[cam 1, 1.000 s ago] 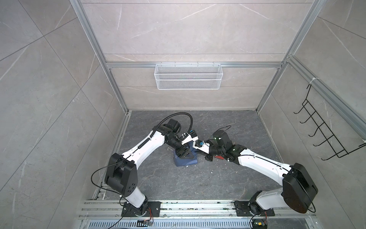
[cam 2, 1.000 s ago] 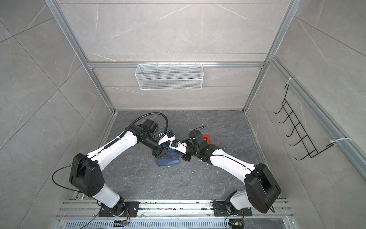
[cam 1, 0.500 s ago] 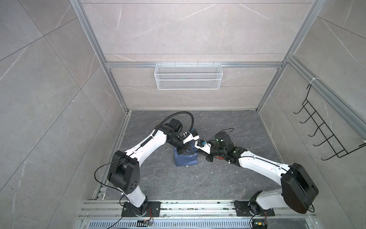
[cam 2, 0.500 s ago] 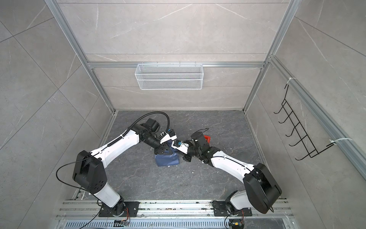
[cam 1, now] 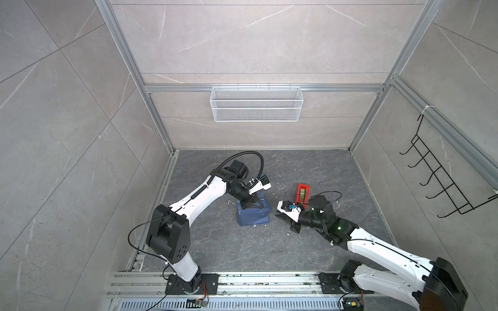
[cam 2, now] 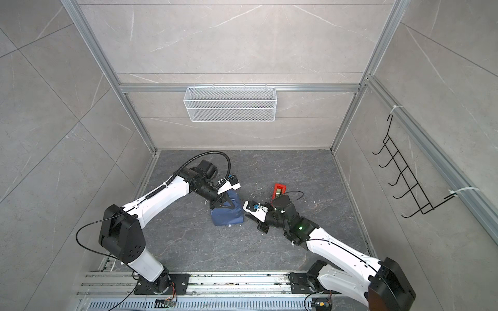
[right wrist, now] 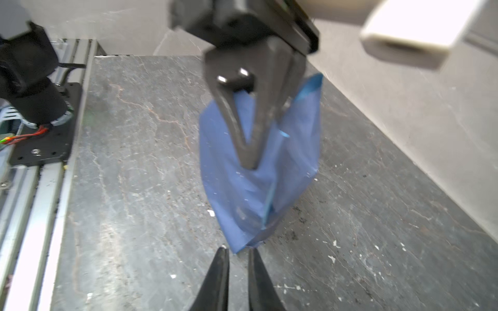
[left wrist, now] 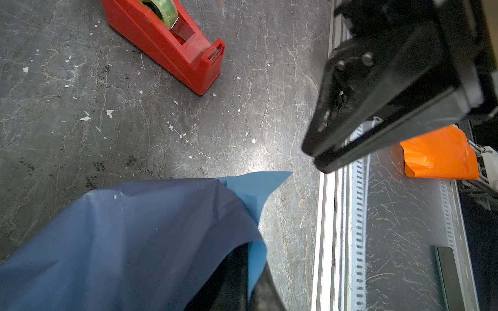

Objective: Wrap a gift box in wrapping paper
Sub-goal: Fold the seventh fold of the wrapping paper on the gift box.

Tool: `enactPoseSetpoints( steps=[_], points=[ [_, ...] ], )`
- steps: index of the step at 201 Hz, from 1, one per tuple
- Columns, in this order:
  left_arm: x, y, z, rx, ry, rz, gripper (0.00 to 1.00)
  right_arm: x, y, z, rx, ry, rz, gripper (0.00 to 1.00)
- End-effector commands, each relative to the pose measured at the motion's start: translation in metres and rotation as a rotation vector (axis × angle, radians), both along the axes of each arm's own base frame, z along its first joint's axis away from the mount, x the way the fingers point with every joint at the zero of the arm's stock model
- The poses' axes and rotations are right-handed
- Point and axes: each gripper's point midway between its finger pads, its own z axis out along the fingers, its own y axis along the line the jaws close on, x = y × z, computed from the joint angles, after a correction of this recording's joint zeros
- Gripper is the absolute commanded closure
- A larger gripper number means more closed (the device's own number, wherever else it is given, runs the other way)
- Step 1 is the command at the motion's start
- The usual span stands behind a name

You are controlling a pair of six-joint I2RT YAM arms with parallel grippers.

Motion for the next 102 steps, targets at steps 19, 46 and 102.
enactPoseSetpoints(
  steps=[19,46,102],
  points=[
    [-0.003,-0.003,0.015,-0.017,-0.007,-0.016,0.88,-0.004,0.017,-0.014,0.005,0.021,-0.037,0.81],
    [-0.007,0.006,0.03,0.013,-0.049,-0.045,0.62,0.012,0.023,-0.015,-0.018,-0.017,-0.063,0.8],
    [-0.016,0.036,0.042,0.047,-0.106,-0.087,0.41,0.02,0.026,0.013,-0.039,-0.175,-0.018,0.7]
  ],
)
